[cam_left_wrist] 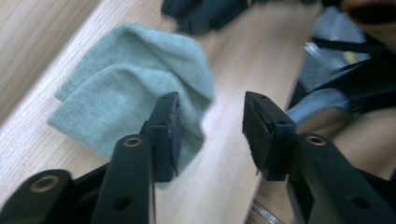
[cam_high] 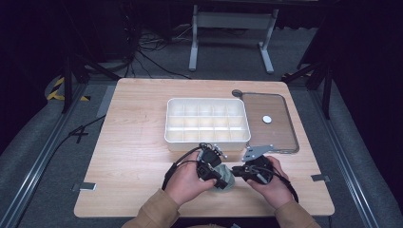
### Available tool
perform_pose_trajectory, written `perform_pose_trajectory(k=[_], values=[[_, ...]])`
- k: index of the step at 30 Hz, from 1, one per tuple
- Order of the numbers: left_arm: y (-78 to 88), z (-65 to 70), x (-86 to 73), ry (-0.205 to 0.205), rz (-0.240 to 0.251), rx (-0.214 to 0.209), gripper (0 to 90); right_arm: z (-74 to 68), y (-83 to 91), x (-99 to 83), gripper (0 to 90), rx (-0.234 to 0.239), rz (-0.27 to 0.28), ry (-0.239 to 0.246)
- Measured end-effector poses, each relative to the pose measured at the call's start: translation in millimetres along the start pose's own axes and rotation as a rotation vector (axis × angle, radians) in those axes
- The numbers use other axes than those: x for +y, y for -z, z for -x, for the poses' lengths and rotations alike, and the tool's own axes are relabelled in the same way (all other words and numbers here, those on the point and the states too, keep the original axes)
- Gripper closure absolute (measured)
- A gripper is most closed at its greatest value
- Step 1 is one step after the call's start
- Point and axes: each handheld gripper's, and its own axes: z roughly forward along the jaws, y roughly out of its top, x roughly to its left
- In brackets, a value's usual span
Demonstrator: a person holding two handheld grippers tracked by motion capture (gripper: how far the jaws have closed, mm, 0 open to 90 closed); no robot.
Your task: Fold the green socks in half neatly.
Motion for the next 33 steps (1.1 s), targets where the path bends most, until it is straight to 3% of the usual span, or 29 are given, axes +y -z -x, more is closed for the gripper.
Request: perform_pose_trajectory(k=[4, 8, 9, 10, 11, 13, 14, 15, 19, 25, 27, 33], values=[[19.1, 2.3, -4.3, -0.013, 0.061, 0.003, 55.6, 6.7, 15.8, 0.9, 82.9, -0.031, 0.025, -0.028], [23.3, -1.3, -9.6, 0.003, 0.039, 0.033, 66.6, 6.1, 17.6, 4.2, 83.2, -0.023, 0.036, -0.026], [20.4, -4.7, -12.0, 0.010, 0.011, 0.058, 66.6, 5.3, 17.2, 5.9, 83.3, -0.023, 0.041, -0.014], [13.7, -8.4, -15.0, -0.006, -0.035, 0.112, 73.6, 2.9, 15.7, 9.6, 83.7, -0.012, 0.038, -0.005], [9.9, -8.8, -15.8, -0.022, -0.040, 0.131, 75.3, 2.7, 15.0, 10.2, 84.0, -0.011, 0.036, -0.001], [3.2, -6.8, -15.5, -0.062, -0.036, 0.151, 78.6, 3.0, 12.5, 11.0, 84.9, -0.010, 0.029, 0.000], [3.2, -6.8, -15.5, -0.062, -0.036, 0.151, 79.9, 3.0, 12.5, 11.0, 84.9, -0.010, 0.029, 0.000], [-0.6, -5.7, -15.2, -0.096, -0.032, 0.159, 79.9, 3.1, 11.1, 11.0, 85.5, -0.007, 0.026, -0.002], [-14.5, -3.4, -14.4, -0.110, -0.029, 0.143, 87.8, 1.3, 5.4, 11.1, 88.0, 0.008, 0.013, 0.004], [-37.9, -8.0, -16.2, -0.073, -0.070, 0.097, 87.2, -3.4, 2.9, 10.9, 88.6, 0.034, 0.018, 0.001], [-41.3, -8.9, -16.5, -0.064, -0.045, 0.077, 87.1, -4.7, 2.5, 11.1, 88.8, 0.039, 0.020, 0.004], [-43.2, -7.9, -17.6, -0.040, -0.012, 0.078, 86.1, -7.7, -1.6, 11.6, 89.1, 0.062, 0.014, 0.004]])
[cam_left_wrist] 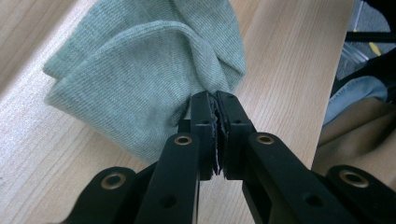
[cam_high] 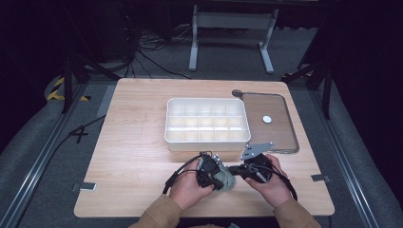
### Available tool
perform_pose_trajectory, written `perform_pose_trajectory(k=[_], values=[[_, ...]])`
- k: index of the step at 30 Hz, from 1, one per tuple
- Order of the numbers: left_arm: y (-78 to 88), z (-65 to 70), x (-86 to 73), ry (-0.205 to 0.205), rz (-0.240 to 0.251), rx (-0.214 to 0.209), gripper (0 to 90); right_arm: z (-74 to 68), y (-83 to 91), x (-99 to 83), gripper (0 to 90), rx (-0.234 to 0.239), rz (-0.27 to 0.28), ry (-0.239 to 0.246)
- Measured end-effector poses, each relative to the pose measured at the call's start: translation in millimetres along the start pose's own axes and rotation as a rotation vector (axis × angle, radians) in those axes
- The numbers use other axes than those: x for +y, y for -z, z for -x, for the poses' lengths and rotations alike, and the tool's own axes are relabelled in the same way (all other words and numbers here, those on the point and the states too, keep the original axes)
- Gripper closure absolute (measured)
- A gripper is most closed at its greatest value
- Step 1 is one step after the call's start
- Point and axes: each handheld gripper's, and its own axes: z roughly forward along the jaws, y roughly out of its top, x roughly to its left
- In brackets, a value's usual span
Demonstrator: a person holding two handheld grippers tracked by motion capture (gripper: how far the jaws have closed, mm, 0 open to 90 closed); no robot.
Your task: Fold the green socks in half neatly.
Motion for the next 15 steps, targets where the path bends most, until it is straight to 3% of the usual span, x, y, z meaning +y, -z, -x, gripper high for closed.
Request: perform_pose_trajectory(k=[7, 10, 12, 15], values=[[-0.4, 0.5, -0.4, 0.003, 0.010, -0.001, 85.0, -13.9, -16.9, 4.5, 89.1, 0.068, 0.024, 0.045], [2.3, 3.2, -1.0, 0.043, 0.051, -0.014, 83.2, -15.1, -26.4, 3.2, 89.1, 0.040, -0.025, 0.050], [11.3, 0.4, -0.1, 0.007, 0.045, -0.010, 83.5, -11.5, -28.2, -0.3, 89.1, 0.032, -0.038, 0.033], [27.1, -5.0, 1.2, -0.007, 0.105, 0.013, 86.0, -7.4, -27.7, -3.2, 89.1, 0.032, -0.041, 0.012]])
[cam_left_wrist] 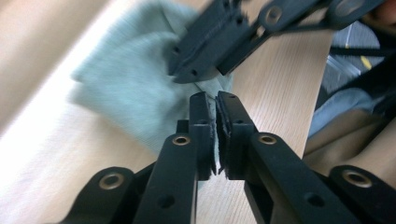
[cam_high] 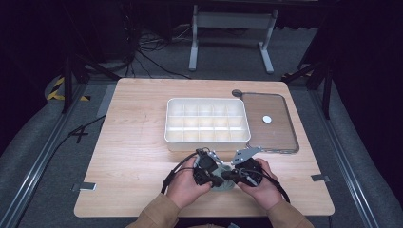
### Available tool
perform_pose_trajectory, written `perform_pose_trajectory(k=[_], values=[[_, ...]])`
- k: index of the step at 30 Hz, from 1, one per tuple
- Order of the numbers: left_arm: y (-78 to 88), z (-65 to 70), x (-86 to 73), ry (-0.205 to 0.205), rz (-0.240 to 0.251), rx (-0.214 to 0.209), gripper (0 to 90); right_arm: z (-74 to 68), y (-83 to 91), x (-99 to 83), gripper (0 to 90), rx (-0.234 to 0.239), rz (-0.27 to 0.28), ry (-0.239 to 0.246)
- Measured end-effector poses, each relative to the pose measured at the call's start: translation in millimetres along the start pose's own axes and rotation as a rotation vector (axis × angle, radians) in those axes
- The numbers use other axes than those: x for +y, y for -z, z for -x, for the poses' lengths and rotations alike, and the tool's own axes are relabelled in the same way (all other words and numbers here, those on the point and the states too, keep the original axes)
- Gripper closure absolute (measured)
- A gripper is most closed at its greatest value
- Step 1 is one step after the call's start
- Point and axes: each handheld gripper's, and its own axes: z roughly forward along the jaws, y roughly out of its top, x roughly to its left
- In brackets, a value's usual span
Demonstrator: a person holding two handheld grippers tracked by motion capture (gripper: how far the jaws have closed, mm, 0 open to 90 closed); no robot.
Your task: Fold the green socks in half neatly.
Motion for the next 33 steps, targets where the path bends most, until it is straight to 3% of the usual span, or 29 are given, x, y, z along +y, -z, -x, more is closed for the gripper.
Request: perform_pose_trajectory(k=[3, 5, 11, 15, 22, 27, 30, 33], values=[[8.6, -5.9, 1.5, 0.013, 0.091, 0.072, 86.6, 0.3, -1.8, -1.3, 89.0, 0.005, -0.005, -0.008], [5.2, -8.5, 1.9, 0.018, 0.095, 0.109, 87.6, -0.4, -2.3, -2.0, 88.8, 0.008, -0.008, -0.009], [-17.5, -14.5, 1.9, -0.015, -0.023, 0.178, 89.8, 1.0, -0.6, -5.7, 87.9, -0.003, -0.020, -0.024], [-20.1, -17.8, 0.6, 0.004, -0.025, 0.171, 89.9, 2.9, -2.9, -10.1, 88.0, -0.023, -0.047, -0.020], [-21.3, -14.5, 0.4, -0.019, -0.020, 0.174, 89.7, 5.3, 6.4, -13.4, 86.2, -0.020, -0.084, -0.035], [-20.5, -13.2, -0.5, -0.019, -0.016, 0.180, 89.6, -1.2, 26.8, -1.3, 85.7, -0.035, 0.002, -0.011], [-19.9, -13.0, -0.7, -0.021, -0.020, 0.179, 89.6, -5.1, 26.9, 3.0, 85.1, -0.050, 0.027, 0.011], [-19.1, -12.4, -0.9, -0.018, -0.021, 0.184, 89.6, -5.5, 20.8, 3.3, 85.2, -0.048, 0.018, 0.020]])
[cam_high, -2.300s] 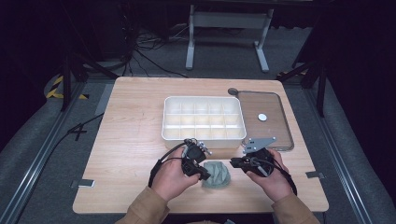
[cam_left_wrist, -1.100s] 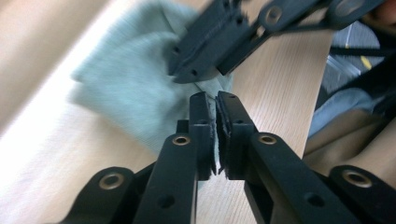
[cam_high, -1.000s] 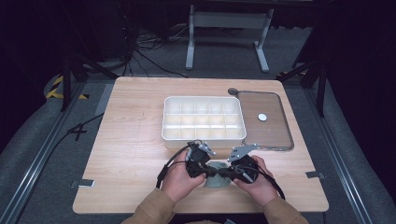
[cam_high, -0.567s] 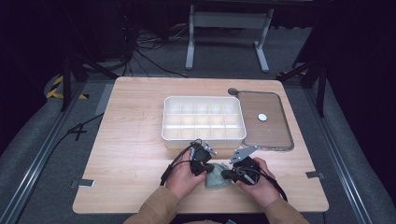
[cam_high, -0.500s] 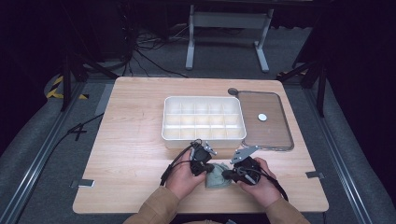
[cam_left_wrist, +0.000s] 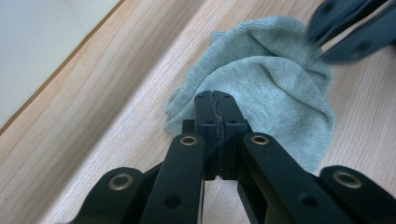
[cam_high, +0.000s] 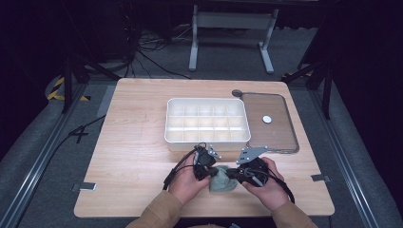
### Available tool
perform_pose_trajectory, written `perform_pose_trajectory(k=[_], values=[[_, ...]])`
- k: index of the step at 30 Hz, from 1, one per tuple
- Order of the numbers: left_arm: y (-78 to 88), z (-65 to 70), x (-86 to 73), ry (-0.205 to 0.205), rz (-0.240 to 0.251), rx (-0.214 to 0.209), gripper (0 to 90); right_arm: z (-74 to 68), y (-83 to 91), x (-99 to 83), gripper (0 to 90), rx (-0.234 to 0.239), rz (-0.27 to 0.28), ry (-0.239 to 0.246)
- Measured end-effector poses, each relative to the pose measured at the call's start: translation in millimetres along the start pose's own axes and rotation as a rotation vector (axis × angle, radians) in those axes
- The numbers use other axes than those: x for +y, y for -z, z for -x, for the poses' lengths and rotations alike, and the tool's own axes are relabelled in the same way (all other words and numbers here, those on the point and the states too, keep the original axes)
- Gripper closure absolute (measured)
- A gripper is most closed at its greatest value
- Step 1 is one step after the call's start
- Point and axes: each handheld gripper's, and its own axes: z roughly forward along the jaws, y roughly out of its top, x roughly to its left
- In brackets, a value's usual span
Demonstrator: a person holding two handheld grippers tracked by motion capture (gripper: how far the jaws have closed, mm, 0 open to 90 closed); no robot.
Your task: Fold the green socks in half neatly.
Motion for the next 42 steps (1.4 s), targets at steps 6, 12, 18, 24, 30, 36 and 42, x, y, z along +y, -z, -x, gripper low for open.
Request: perform_pose_trajectory(k=[6, 12, 18, 24, 30, 36, 42], values=[[11.1, -1.8, -0.6, 0.001, 0.052, -0.030, 83.7, 6.3, -24.4, -10.5, 88.4, -0.003, -0.118, -0.005], [28.0, -9.7, -4.9, 0.011, 0.067, -0.029, 72.8, 8.0, -25.1, -11.5, 88.6, 0.004, -0.116, -0.014], [38.3, -16.4, -14.5, -0.051, 0.056, -0.051, 67.8, 10.1, -24.6, -12.2, 88.7, 0.016, -0.114, -0.023], [35.6, -20.9, -27.7, -0.073, -0.006, -0.036, 71.0, 15.0, -24.9, -12.9, 89.5, 0.050, -0.108, -0.015], [31.4, -20.7, -33.7, -0.078, -0.045, -0.073, 74.0, 16.7, -25.8, -11.5, 89.6, 0.061, -0.115, -0.009], [20.3, -15.9, -34.3, -0.098, -0.061, -0.119, 79.0, 17.9, -26.3, -10.8, 89.6, 0.072, -0.119, -0.010], [13.5, -13.3, -32.9, -0.115, -0.061, -0.124, 82.0, 17.2, -26.3, -11.3, 89.6, 0.068, -0.115, -0.012]])
